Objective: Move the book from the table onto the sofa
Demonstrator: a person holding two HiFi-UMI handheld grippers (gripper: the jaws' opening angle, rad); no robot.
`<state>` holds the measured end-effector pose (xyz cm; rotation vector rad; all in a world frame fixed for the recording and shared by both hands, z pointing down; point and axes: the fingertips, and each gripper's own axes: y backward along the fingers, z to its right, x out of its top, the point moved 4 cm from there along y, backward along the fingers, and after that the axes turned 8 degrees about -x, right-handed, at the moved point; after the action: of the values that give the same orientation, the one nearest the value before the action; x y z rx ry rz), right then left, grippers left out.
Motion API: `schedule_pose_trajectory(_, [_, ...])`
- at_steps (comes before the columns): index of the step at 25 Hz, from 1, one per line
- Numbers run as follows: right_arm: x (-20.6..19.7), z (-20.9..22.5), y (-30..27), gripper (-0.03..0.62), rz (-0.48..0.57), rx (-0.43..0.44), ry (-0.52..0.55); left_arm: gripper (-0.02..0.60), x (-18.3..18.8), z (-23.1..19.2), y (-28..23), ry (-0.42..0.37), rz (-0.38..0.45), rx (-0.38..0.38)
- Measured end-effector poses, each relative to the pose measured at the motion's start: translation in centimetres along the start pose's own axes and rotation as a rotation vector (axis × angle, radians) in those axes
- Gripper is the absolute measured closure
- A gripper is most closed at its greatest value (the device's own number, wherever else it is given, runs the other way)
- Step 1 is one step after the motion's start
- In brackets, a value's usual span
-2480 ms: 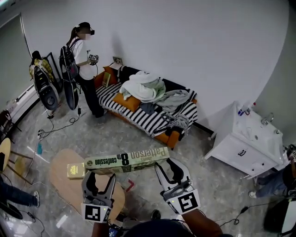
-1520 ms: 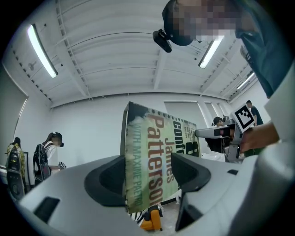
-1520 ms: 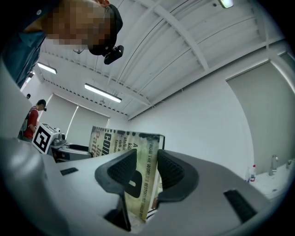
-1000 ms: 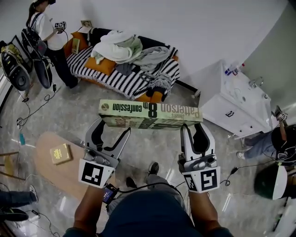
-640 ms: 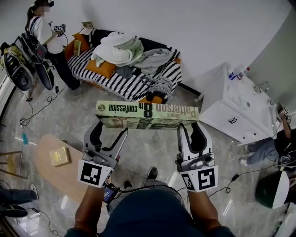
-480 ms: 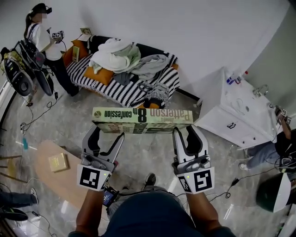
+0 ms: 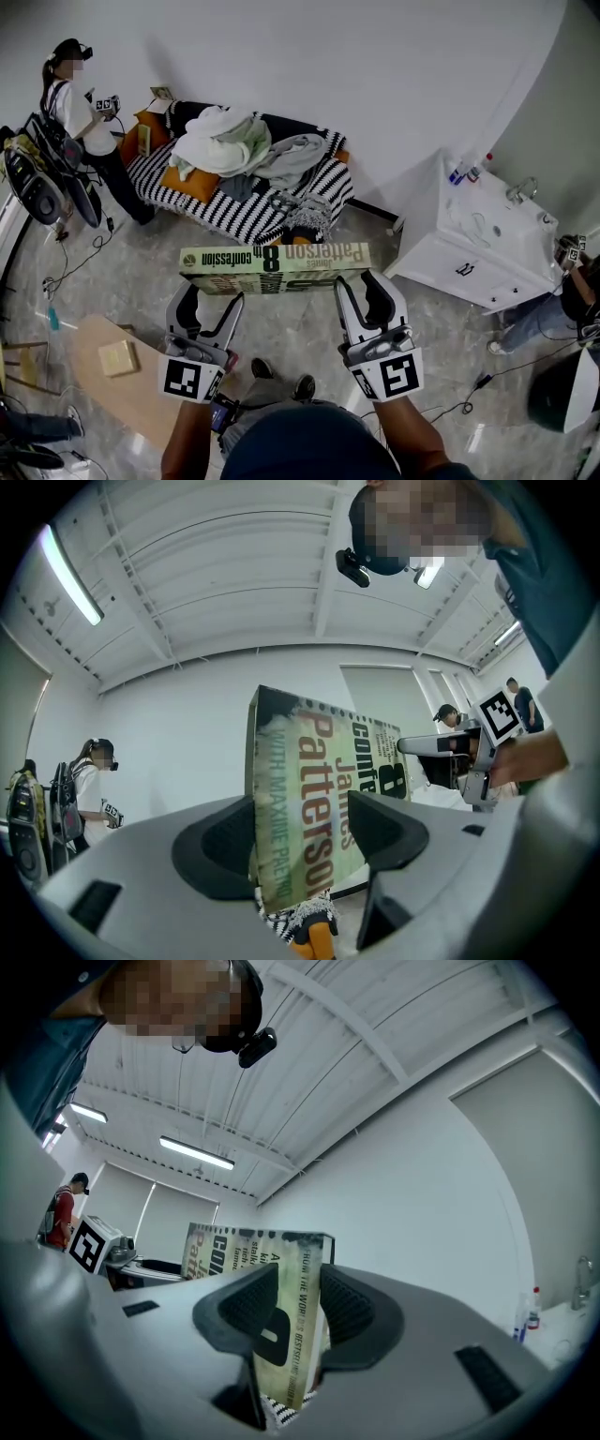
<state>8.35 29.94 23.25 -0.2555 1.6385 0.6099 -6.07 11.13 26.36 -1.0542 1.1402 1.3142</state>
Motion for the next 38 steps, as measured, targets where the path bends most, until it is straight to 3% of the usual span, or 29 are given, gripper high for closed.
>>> schedule_pose_trajectory(10, [-3.1, -0.7, -0.7, 0.444, 0.016, -0.02, 0.032, 0.291, -3.7, -1.2, -0.6, 0.01, 0.032, -0.02])
schedule_pose_trajectory(19, [-2.7, -2.2, -10.1, 0.444, -0.016, -0.075, 0.041, 0.291, -3.1, -10.4, -4.8, 0.037, 0.033, -0.079])
schedule_pose_trajectory(30, [-3.8, -2.5, -15.7, 0.444, -0.036, -0.108, 0.065, 0.291, -4.2, -15.7, -8.2, 0.063, 0.045, -0.123])
schedule_pose_trajectory(38, [-6.7, 0.5, -20.5, 0.444, -0.044, -0.073, 0.029, 0.291, -6.1, -17.9, -13.0, 0.066, 0.009, -0.084])
